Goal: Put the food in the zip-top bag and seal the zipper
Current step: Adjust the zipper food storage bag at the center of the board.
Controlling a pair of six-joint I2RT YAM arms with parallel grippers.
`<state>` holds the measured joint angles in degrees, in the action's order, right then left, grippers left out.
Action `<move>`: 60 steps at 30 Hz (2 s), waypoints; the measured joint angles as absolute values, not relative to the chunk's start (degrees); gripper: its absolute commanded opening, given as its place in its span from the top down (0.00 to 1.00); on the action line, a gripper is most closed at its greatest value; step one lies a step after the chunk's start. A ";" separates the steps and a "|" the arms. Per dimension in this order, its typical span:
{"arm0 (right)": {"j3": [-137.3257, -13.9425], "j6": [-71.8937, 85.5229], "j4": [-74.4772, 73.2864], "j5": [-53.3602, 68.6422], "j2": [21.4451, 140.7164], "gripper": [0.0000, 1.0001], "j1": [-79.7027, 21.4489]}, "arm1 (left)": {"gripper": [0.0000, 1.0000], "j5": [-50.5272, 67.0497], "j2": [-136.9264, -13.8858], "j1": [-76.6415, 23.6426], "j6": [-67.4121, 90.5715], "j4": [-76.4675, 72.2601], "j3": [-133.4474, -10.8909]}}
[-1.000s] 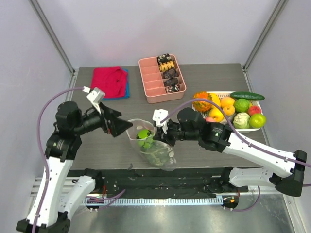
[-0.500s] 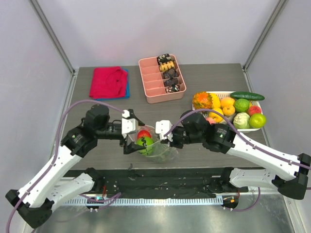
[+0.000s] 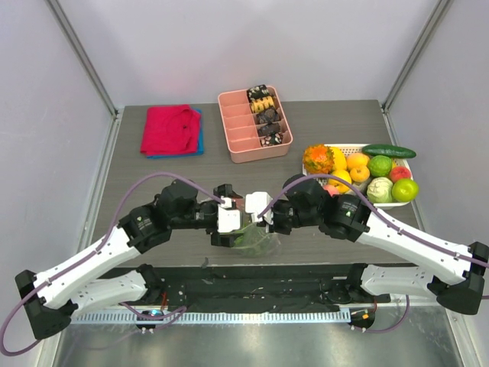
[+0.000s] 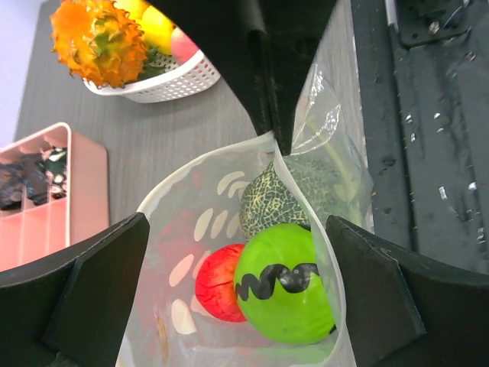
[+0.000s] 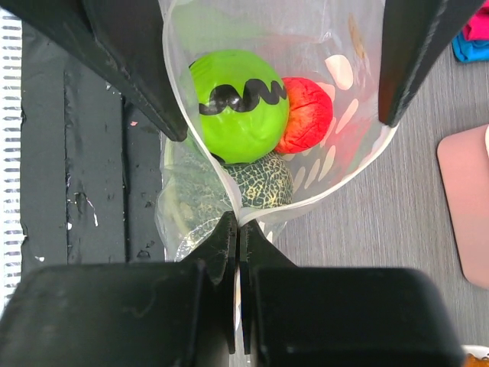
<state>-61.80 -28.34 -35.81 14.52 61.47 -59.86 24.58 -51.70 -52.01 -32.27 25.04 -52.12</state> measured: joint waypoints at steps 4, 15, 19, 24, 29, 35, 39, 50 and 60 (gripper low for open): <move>-61.60 -28.34 -35.86 14.50 61.21 0.99 -59.59 | 0.00 23.29 -51.31 -54.00 -35.77 23.22 -50.41; -60.31 -28.36 -36.18 15.81 59.48 0.99 -58.04 | 0.00 22.48 -49.95 -56.73 -44.16 16.67 -46.70; -59.92 -30.55 -36.80 17.41 58.70 0.99 -57.71 | 0.02 22.46 -52.31 -56.88 -44.82 15.44 -46.70; -59.88 -36.21 -39.27 18.79 58.28 0.99 -57.71 | 0.41 22.22 -56.03 -56.88 -42.00 14.33 -46.78; -59.90 -38.81 -39.70 18.35 58.22 0.97 -57.34 | 0.85 22.31 -57.10 -56.88 -39.99 16.14 -47.62; -59.44 -35.59 -37.43 14.66 56.25 0.22 -56.93 | 1.00 21.45 -57.10 -56.75 -34.85 17.69 -48.47; -59.33 -29.93 -34.59 12.40 52.16 0.19 -53.36 | 1.00 20.93 -56.93 -54.70 -30.20 18.09 -48.58; -51.24 -10.92 -31.48 12.38 41.69 0.41 -49.34 | 1.00 17.50 -55.27 -51.22 -18.44 17.65 -48.47; -46.74 -7.88 -27.92 12.60 42.15 0.47 -46.65 | 1.00 17.58 -52.99 -51.07 -15.35 17.39 -47.72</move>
<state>-46.74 -7.88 -27.92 12.60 42.15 -46.65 17.58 -52.99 -51.07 -15.35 17.39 -47.72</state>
